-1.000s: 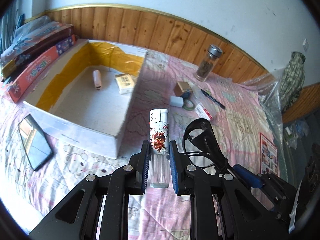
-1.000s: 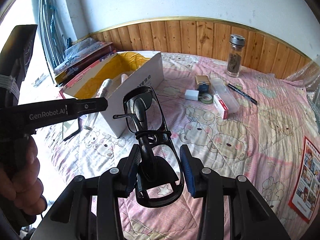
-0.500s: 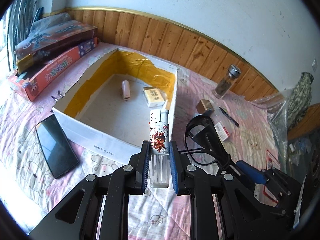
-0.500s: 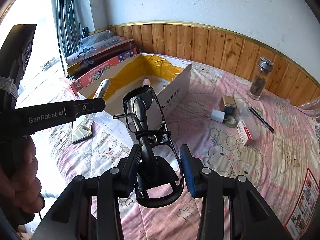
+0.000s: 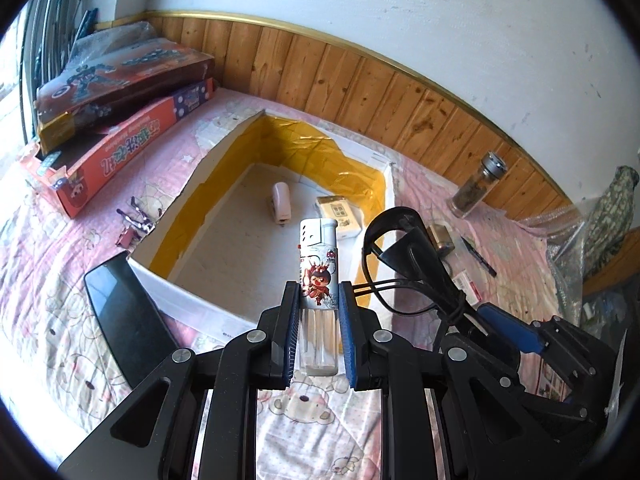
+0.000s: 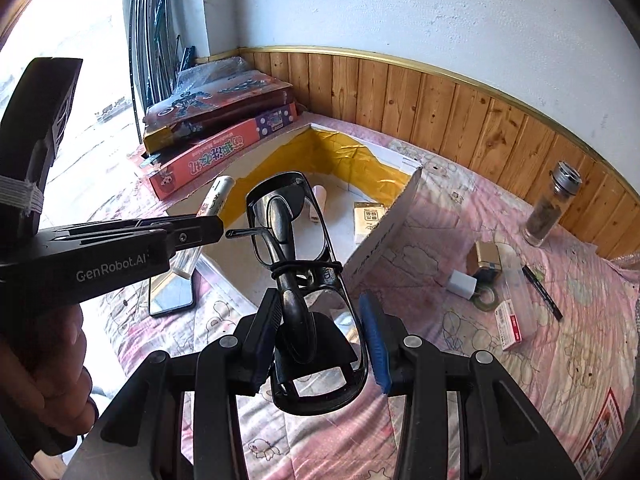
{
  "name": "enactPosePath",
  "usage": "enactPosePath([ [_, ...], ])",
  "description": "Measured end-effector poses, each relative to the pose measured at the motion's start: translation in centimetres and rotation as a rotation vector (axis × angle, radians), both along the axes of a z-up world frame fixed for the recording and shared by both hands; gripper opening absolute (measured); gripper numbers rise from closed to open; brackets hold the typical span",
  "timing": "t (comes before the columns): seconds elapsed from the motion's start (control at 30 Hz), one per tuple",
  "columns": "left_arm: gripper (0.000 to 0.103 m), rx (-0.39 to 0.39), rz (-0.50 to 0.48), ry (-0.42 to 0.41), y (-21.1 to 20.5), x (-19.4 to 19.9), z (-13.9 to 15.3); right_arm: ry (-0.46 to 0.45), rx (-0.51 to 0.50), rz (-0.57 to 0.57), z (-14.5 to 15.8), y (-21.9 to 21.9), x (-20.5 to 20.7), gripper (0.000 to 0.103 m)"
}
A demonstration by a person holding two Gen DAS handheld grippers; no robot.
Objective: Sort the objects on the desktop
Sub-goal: 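Carry the lighter and black glasses over the white box with both tools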
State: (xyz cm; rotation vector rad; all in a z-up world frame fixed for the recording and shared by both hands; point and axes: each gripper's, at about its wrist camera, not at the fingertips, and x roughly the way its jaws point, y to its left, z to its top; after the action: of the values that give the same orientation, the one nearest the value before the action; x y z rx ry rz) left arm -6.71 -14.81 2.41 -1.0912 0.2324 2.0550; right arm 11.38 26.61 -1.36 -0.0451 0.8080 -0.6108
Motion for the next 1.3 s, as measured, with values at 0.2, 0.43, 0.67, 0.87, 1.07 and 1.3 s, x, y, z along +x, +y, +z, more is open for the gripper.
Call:
enactPosePath([
  [0.2, 0.019, -0.018, 0.031, -0.019, 0.2, -3.2, -0.3, 0.019, -0.004, -0.007, 0.2, -1.0, 3.0, 0.042],
  [0.43, 0.019, -0.043, 0.050, -0.018, 1.0, -6.2, -0.5, 0.041, -0.005, -0.022, 0.1, -2.4, 6.5, 0.042],
  [0.67, 0.019, -0.091, 0.060, -0.041, 2.1, -9.0, -1.8, 0.085, 0.008, -0.043, -1.2, -4.2, 9.7, 0.042],
  [0.87, 0.019, -0.146, 0.061, -0.061, 3.1, -10.7, -3.4, 0.136, 0.023, -0.062, -3.0, -5.8, 11.6, 0.042],
  [1.07, 0.019, -0.220, 0.025, -0.046, 4.5, -11.6, -4.6, 0.179, 0.064, -0.122, -4.4, -8.2, 12.8, 0.042],
  [1.3, 0.019, -0.312, -0.015, -0.056, 5.7, -12.9, -6.8, 0.219, 0.109, -0.181, -6.0, -10.6, 13.7, 0.042],
])
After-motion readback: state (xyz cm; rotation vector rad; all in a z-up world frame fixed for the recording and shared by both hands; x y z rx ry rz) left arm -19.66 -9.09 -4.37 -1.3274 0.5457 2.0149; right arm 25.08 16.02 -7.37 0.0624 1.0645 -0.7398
